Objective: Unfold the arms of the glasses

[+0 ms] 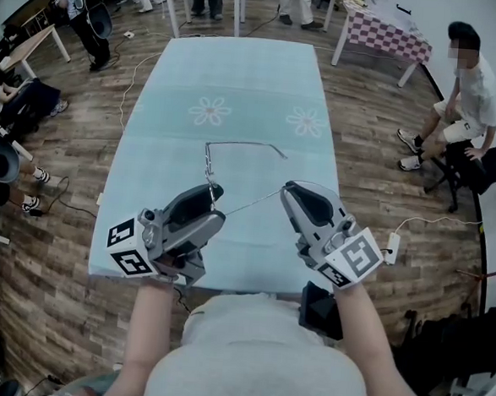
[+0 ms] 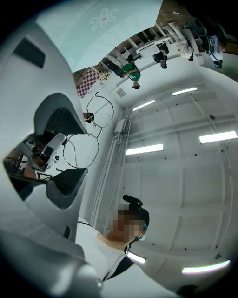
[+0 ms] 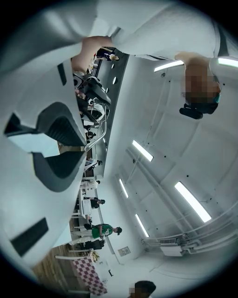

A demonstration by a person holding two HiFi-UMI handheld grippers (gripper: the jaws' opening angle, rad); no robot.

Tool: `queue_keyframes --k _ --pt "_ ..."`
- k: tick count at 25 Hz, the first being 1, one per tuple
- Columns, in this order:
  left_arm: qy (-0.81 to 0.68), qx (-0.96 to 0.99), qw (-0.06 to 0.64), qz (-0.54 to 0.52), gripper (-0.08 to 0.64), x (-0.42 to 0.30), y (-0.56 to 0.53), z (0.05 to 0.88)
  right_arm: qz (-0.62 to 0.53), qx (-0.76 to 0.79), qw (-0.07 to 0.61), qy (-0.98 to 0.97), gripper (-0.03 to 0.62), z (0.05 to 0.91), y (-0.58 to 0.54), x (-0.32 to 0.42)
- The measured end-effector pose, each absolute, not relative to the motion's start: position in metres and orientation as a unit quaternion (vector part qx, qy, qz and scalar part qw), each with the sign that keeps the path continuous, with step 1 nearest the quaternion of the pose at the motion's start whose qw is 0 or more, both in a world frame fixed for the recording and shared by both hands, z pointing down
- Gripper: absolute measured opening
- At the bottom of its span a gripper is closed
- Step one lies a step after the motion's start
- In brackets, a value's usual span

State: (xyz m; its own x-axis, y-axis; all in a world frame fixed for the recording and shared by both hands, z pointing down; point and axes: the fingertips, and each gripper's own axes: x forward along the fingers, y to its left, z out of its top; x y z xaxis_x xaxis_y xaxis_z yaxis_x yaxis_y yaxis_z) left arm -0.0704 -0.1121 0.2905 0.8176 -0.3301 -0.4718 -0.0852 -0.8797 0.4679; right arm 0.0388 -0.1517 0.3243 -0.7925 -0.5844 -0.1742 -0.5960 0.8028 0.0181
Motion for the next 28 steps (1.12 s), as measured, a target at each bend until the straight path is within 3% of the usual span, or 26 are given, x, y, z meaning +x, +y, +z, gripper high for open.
queue_keyframes --k 15,28 --pt "-0.176 0.935 0.182 -0.249 0.238 -0.071 -0.121 0.3 0.037 -0.331 0.065 0.941 0.038 0.33 -0.15 0.05" --pt "-0.194 0.943 0.104 -0.249 0.237 -0.065 -0.115 0.287 0.038 -0.346 0.046 0.936 0.052 0.332 -0.155 0.047"
